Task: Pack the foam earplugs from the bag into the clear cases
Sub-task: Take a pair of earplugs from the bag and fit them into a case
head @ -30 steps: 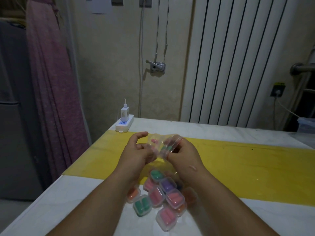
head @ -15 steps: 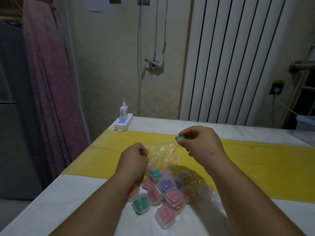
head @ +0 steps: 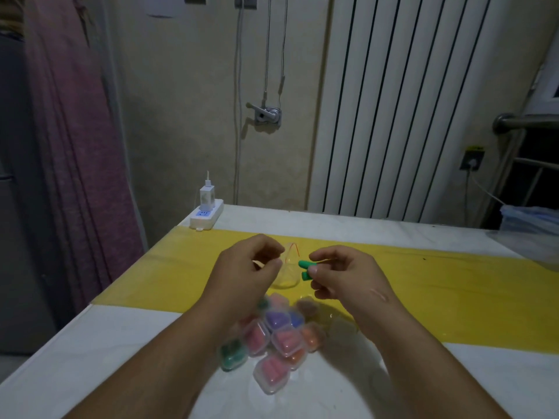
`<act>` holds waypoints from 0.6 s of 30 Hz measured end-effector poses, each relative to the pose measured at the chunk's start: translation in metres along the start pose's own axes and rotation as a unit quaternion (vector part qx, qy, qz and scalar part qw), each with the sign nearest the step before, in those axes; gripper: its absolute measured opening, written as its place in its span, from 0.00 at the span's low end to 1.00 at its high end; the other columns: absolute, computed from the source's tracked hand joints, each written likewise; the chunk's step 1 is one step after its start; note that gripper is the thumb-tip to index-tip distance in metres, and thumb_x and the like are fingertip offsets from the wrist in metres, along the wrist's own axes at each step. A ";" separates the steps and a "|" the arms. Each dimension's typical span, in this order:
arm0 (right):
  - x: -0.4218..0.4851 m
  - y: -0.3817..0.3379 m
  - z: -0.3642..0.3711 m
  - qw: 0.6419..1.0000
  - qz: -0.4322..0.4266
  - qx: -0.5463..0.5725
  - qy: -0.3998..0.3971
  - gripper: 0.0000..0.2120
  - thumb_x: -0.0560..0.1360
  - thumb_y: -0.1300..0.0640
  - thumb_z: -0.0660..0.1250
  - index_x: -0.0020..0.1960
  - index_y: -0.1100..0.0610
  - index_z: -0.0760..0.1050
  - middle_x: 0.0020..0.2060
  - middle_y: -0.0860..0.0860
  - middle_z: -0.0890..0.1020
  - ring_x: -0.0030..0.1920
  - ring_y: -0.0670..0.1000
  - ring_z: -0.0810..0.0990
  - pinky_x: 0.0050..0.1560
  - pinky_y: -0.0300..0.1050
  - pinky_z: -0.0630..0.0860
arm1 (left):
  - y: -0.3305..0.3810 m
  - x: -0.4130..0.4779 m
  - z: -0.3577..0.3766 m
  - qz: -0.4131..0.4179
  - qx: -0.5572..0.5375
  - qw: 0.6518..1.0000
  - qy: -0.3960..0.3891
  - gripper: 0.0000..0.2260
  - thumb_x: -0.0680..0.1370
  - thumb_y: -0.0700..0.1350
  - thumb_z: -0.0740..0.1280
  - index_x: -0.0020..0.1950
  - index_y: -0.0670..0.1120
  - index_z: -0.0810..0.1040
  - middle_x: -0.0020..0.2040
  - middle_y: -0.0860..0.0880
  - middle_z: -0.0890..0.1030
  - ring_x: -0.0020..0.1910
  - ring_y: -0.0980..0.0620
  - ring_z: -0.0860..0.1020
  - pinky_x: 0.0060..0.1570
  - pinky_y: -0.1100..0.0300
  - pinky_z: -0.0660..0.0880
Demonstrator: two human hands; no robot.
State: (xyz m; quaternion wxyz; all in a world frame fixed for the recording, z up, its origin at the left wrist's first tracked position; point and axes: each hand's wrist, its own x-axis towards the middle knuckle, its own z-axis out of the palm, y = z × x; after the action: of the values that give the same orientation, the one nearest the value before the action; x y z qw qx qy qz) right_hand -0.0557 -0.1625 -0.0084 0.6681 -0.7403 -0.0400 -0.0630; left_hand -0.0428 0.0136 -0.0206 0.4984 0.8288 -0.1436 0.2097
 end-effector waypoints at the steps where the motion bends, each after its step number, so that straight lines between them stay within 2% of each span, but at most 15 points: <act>1: -0.001 -0.001 0.000 1.000 0.001 -0.006 -0.005 0.06 0.73 0.69 0.69 0.45 0.60 0.78 0.35 0.56 0.81 0.32 0.51 0.78 0.32 0.41 0.78 | 0.003 -0.002 0.002 -0.011 -0.051 0.999 -0.018 0.08 0.75 0.38 0.71 0.48 0.50 0.82 0.44 0.55 0.83 0.44 0.61 0.80 0.44 0.68 0.76; 3: -0.001 -0.002 0.001 1.000 -0.002 -0.012 -0.019 0.05 0.73 0.69 0.70 0.43 0.61 0.78 0.34 0.56 0.81 0.32 0.52 0.78 0.32 0.41 0.77 | 0.006 -0.006 0.006 -0.038 -0.112 0.992 -0.048 0.09 0.74 0.36 0.72 0.48 0.50 0.83 0.43 0.53 0.84 0.44 0.60 0.81 0.44 0.69 0.77; 6: -0.002 -0.001 0.002 0.999 -0.012 -0.023 -0.038 0.06 0.73 0.69 0.70 0.42 0.59 0.79 0.34 0.55 0.81 0.32 0.49 0.78 0.34 0.40 0.77 | 0.004 -0.011 0.011 -0.058 -0.124 0.989 -0.062 0.08 0.74 0.35 0.72 0.47 0.48 0.83 0.41 0.52 0.85 0.43 0.57 0.82 0.44 0.66 0.78; 9: -0.003 -0.002 0.000 0.999 -0.019 -0.029 -0.039 0.10 0.72 0.69 0.71 0.47 0.55 0.81 0.35 0.51 0.82 0.34 0.46 0.79 0.36 0.38 0.76 | 0.004 -0.013 0.013 -0.076 -0.141 0.986 -0.051 0.06 0.74 0.36 0.71 0.45 0.46 0.83 0.40 0.50 0.84 0.42 0.53 0.82 0.45 0.58 0.80; 11: -0.001 -0.003 -0.005 1.000 -0.017 -0.015 -0.013 0.14 0.69 0.71 0.72 0.50 0.56 0.80 0.36 0.52 0.81 0.36 0.47 0.79 0.39 0.39 0.77 | 0.005 -0.014 0.014 -0.087 -0.149 0.984 -0.040 0.05 0.74 0.36 0.71 0.44 0.46 0.82 0.39 0.47 0.84 0.41 0.50 0.82 0.45 0.53 0.81; 13: -0.001 -0.004 -0.008 1.000 -0.018 -0.004 0.013 0.14 0.67 0.72 0.73 0.47 0.57 0.80 0.37 0.54 0.81 0.38 0.50 0.79 0.42 0.41 0.78 | 0.005 -0.015 0.015 -0.094 -0.153 0.983 -0.042 0.05 0.74 0.35 0.71 0.44 0.44 0.82 0.39 0.46 0.84 0.40 0.50 0.82 0.45 0.52 0.81; 16: -0.001 -0.005 -0.009 0.999 -0.027 -0.035 0.023 0.08 0.68 0.69 0.74 0.41 0.59 0.79 0.36 0.55 0.81 0.36 0.50 0.79 0.37 0.42 0.76 | 0.006 -0.015 0.014 -0.102 -0.170 0.979 -0.054 0.04 0.75 0.35 0.70 0.45 0.42 0.82 0.39 0.45 0.84 0.38 0.53 0.82 0.44 0.55 0.81; 18: -0.001 -0.005 -0.009 0.999 -0.021 -0.034 0.027 0.07 0.68 0.70 0.73 0.39 0.60 0.78 0.36 0.56 0.81 0.36 0.52 0.79 0.38 0.46 0.78 | 0.006 -0.014 0.014 -0.111 -0.189 0.975 -0.044 0.03 0.75 0.34 0.69 0.46 0.41 0.82 0.40 0.44 0.84 0.38 0.51 0.82 0.44 0.53 0.80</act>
State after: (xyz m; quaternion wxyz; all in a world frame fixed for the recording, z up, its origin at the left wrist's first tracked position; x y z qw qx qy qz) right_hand -0.0574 -0.1709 -0.0029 0.6416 -0.7598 -0.0353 -0.0986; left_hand -0.0550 -0.0008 -0.0289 0.6595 0.7388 -0.1092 0.0852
